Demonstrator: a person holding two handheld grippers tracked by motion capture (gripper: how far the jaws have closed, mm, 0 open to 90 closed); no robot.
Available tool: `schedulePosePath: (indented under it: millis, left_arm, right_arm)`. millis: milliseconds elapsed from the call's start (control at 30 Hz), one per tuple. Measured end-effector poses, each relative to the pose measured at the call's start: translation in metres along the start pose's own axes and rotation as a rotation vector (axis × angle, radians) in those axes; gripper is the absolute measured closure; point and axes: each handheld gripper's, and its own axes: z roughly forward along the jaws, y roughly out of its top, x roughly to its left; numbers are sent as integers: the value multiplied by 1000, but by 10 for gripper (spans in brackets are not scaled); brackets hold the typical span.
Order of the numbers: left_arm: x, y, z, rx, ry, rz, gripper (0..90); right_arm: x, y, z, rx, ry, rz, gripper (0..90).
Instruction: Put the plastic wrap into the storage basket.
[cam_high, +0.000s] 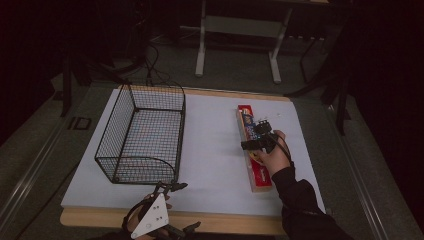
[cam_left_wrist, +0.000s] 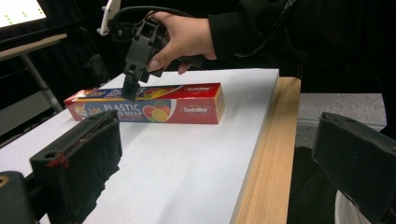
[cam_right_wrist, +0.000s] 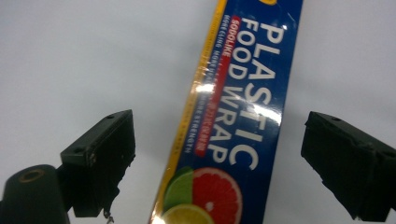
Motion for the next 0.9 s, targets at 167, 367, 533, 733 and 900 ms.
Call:
schedulePosePath:
  millis: [167, 367, 533, 733, 900]
  left_arm:
    - [0, 0, 0, 3, 0, 6, 19]
    - [0, 0, 0, 2, 0, 5, 19]
    - [0, 0, 0, 3, 0, 5, 19]
    - [-1, 0, 0, 4, 1, 7, 19]
    - [-1, 0, 0, 6, 1, 9, 19]
  right_arm:
    - [-5, 7, 6, 56, 1, 26, 107]
    - [-10, 12, 12, 130, 15, 30, 107]
    - [-16, 19, 18, 193, 9, 73, 122]
    - [-20, 23, 26, 269, 49, 109, 122]
    - [-20, 24, 31, 296, 42, 131, 123]
